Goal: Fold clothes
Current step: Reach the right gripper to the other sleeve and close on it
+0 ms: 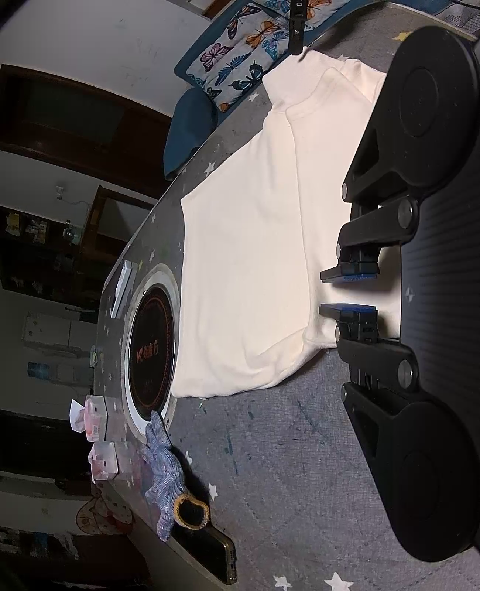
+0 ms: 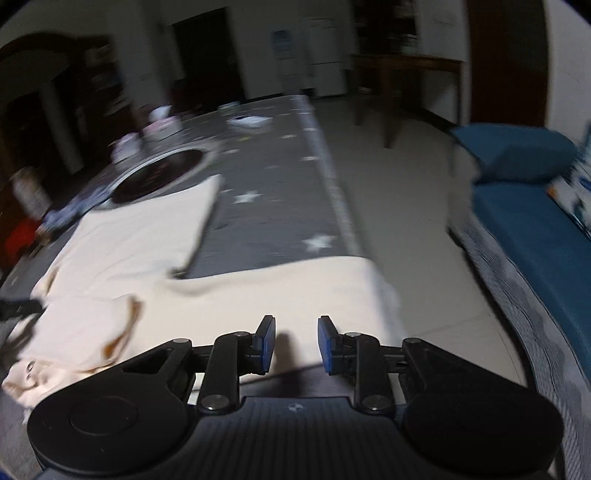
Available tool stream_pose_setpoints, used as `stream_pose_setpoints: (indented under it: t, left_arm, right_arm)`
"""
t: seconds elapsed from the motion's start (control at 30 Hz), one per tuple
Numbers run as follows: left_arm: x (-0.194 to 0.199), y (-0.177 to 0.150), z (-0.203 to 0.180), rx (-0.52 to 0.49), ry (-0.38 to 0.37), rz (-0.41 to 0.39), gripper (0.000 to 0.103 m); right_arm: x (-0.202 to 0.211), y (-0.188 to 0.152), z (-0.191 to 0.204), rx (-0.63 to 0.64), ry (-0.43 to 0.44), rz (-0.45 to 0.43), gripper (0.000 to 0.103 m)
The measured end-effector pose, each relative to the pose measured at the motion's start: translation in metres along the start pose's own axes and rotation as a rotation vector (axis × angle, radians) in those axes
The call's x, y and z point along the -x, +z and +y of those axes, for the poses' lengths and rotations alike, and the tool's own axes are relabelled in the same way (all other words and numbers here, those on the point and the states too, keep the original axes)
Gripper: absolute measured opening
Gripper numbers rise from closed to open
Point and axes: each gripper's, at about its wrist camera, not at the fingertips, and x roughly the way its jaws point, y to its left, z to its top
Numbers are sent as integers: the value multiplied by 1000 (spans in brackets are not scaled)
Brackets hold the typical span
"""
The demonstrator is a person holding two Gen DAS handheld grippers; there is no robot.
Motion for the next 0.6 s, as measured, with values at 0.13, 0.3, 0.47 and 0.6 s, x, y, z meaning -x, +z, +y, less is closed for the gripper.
stream_pose_setpoints:
  t: [0.13,0.3,0.47,0.6]
  left_arm:
    - [0,0,-3,-10,8,3,14]
    - [-1,1,-3,-9,11,7,14]
    - [-1,1,-4,-14,17,9,14]
    - [-1,2,-4,-18,21,12,14]
  right_arm:
    - [-5,-5,-29,-137,24,8,40]
    - [-13,-11,-65,-311,61,20,44]
    - [-18,-20,-91,-460,152,18,41]
    - [-21,-26,-100,-523,199,-1,30]
